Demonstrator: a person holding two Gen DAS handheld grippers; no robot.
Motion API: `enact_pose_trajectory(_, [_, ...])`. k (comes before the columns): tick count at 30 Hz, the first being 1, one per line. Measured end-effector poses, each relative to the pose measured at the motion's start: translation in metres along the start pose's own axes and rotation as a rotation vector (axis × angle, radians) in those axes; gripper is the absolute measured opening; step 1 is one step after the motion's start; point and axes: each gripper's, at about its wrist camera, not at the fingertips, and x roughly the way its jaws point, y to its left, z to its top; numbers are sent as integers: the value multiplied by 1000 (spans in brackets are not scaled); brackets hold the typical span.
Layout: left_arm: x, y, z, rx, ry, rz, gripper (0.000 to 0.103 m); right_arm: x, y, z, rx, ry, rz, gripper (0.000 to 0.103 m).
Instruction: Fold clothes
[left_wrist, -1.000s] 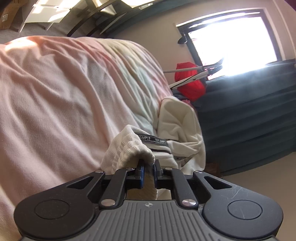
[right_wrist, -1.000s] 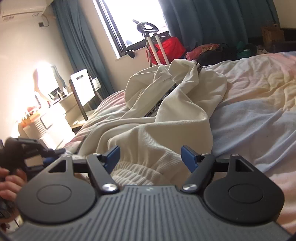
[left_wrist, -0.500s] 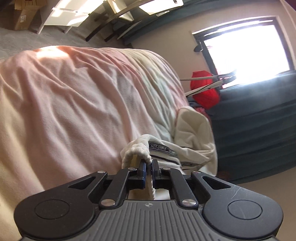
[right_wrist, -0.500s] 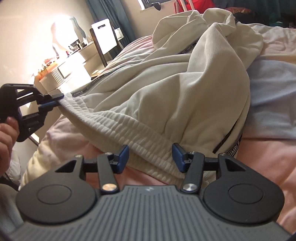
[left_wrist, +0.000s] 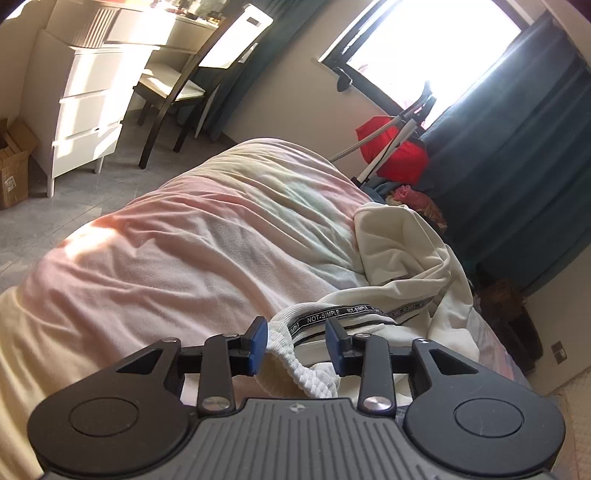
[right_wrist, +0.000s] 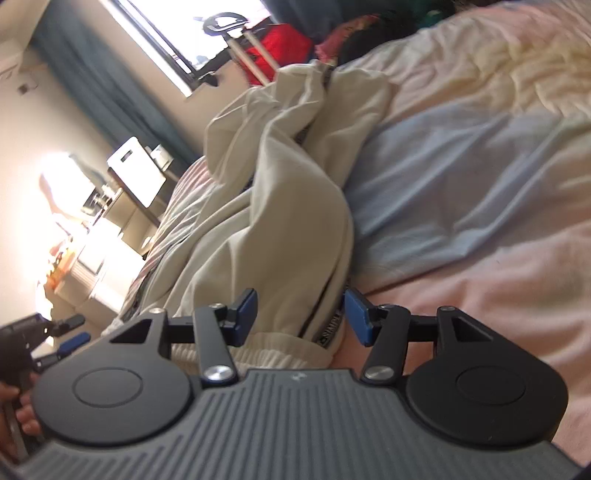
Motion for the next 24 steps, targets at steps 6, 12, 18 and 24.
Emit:
enact_pose_trajectory(6, [37,1,7,-12,55,78,53,36,-13,-14,120,123,27,56])
enact_pose_trajectory(12, [71,10,6,-12,175,47,47,45,-8,-16,162,90,130,58])
enact_pose_trajectory(18, [63,19,6,-34,203,-46,48,34,7,-7,118,59,286,56])
enact_pose_trajectory(24, [59,33,9,-98,195,13,48,54,1,-19,38,152,51,54])
